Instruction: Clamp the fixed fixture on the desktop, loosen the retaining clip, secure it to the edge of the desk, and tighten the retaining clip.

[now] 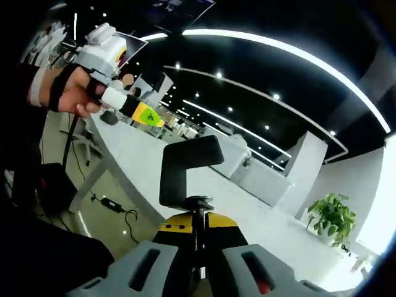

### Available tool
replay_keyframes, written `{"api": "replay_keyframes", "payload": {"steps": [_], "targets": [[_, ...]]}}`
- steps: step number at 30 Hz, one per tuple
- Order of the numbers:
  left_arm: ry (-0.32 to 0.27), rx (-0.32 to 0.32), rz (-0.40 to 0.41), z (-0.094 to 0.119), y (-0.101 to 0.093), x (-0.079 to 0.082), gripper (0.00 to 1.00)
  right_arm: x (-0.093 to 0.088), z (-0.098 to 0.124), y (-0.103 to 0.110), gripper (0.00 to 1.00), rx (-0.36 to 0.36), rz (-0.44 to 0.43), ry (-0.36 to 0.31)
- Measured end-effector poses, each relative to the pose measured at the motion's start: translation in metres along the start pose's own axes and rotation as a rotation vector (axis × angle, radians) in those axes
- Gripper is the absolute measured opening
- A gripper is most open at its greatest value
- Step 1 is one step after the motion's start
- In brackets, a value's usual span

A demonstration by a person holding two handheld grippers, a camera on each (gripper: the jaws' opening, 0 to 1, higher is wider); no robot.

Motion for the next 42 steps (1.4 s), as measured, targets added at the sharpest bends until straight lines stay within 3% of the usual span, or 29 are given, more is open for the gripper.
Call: {"api": "replay_keyframes", "payload": {"steps": [5,11,15,18,33,39,42], "targets": [[0.004,0.005,0.009,0.007,0.000,-0.006,0.50,-0.017,0.003,0.024,0.03,0.033,-0.027,0.039],[0.023,0.008,0.019,0.009,0.000,-0.016,0.50,-0.029,-0.001,0.033,0.03,0.046,-0.060,0.063],[0.027,-0.002,0.021,0.009,-0.002,-0.018,0.50,-0.035,-0.002,0.033,0.03,0.024,-0.113,0.064],[0.019,-0.041,0.076,0.007,-0.005,-0.020,0.50,-0.040,-0.005,0.032,0.03,0.012,-0.189,0.070],[0.037,-0.049,0.063,0.005,-0.014,-0.029,0.48,-0.061,-0.015,0.025,0.03,-0.021,-0.289,0.123],[0.097,-0.050,-0.001,0.005,-0.019,-0.039,0.49,-0.072,-0.023,0.026,0.03,-0.020,-0.395,0.160],[0.109,-0.059,0.008,0.005,-0.022,-0.044,0.53,-0.077,-0.024,0.025,0.03,-0.024,-0.423,0.175]]}}
Point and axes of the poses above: the point that each gripper's makers call its tool centre point, and the gripper's own axes: z roughly backward along the fingers, y roughly to its left, x roughly out of its top, the point moved 8 cm from there along z, roughly backward along the fingers, and after that the axes turned 7 degrees about y, right-handed, at the moved point
